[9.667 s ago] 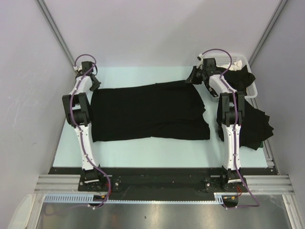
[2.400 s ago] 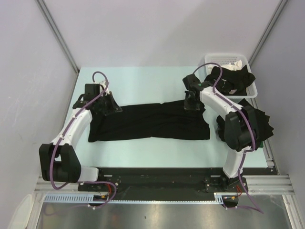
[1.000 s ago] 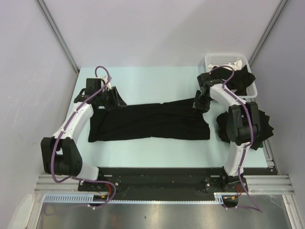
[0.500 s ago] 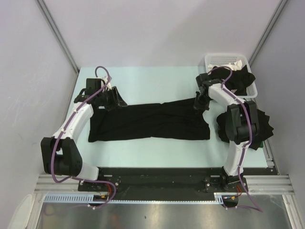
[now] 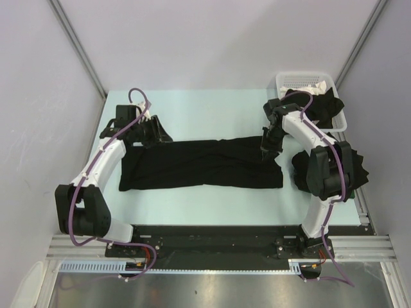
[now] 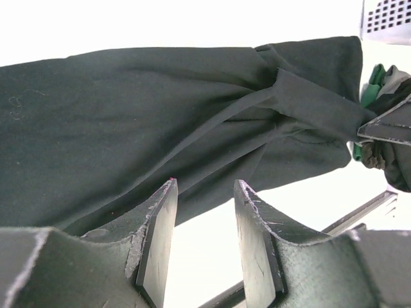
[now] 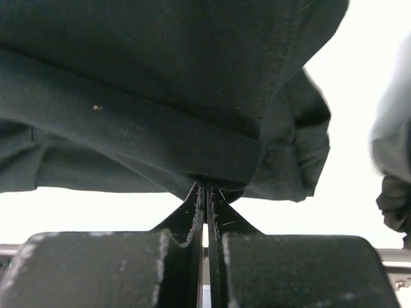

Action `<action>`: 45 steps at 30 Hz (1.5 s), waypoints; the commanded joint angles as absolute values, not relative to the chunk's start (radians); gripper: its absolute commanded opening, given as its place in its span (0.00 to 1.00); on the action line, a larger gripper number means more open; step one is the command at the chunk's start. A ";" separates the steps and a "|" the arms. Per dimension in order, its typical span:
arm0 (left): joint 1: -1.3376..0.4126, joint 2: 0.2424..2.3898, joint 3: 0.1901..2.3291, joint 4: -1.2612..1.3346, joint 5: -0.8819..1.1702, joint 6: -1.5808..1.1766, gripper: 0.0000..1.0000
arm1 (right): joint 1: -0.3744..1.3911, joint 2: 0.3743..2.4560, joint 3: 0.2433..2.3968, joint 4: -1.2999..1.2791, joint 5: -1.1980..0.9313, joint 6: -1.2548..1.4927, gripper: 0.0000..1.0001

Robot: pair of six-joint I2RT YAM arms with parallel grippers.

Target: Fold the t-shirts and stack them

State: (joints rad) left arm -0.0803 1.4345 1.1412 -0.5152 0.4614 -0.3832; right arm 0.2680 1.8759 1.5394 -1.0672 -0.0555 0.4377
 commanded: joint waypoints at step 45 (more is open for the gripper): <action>-0.087 1.471 1.112 -0.457 0.492 -0.353 0.47 | 0.414 1.933 1.913 -1.289 0.000 0.396 0.57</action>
State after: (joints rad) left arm -0.0803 1.4677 1.1229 -0.4885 0.4976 -0.3576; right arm 0.3641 1.9308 1.8019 -1.2671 -0.0311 0.4129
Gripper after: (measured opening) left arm 0.469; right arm 0.560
